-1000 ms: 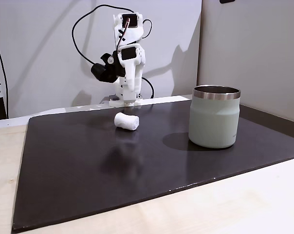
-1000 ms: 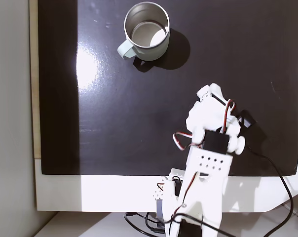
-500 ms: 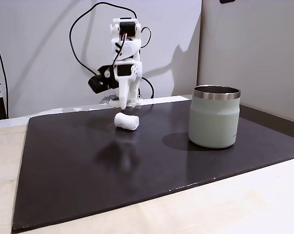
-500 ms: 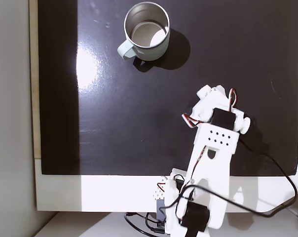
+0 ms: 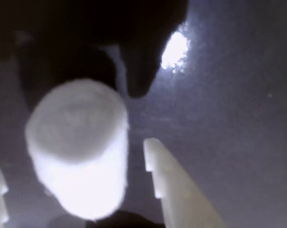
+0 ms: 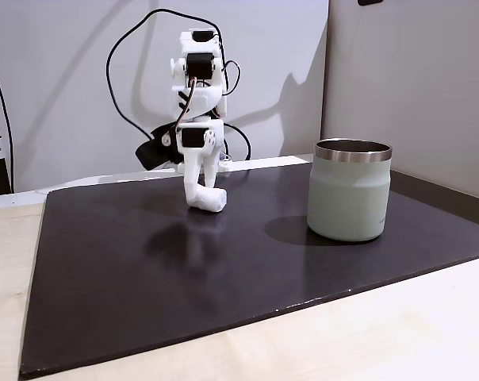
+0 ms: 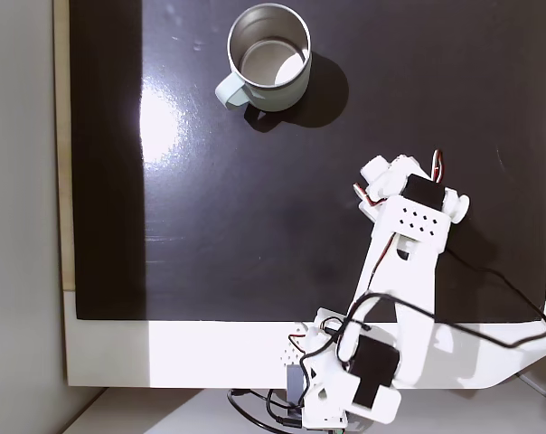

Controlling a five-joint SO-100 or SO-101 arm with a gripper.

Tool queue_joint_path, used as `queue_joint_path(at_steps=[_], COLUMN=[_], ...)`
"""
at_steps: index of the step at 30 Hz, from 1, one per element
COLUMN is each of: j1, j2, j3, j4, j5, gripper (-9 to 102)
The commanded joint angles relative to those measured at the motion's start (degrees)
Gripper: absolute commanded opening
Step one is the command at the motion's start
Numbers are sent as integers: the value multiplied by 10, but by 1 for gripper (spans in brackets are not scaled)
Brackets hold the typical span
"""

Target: Grasp a gauze and put it in the cup.

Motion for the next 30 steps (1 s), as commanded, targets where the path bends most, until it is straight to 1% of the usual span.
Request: queue_joint_path(at_steps=[1, 10, 17, 21, 26, 30], j1=[-2, -19, -21, -19, -20, -45], j2=[-5, -17, -18, -14, 16, 77], j3=[-32, -31, -30, -25, -25, -25], j4=[-7, -14, -16, -17, -8, 19], j5=[-3, -4, -9, -16, -16, -19], gripper=[31, 21, 7, 2, 2, 2])
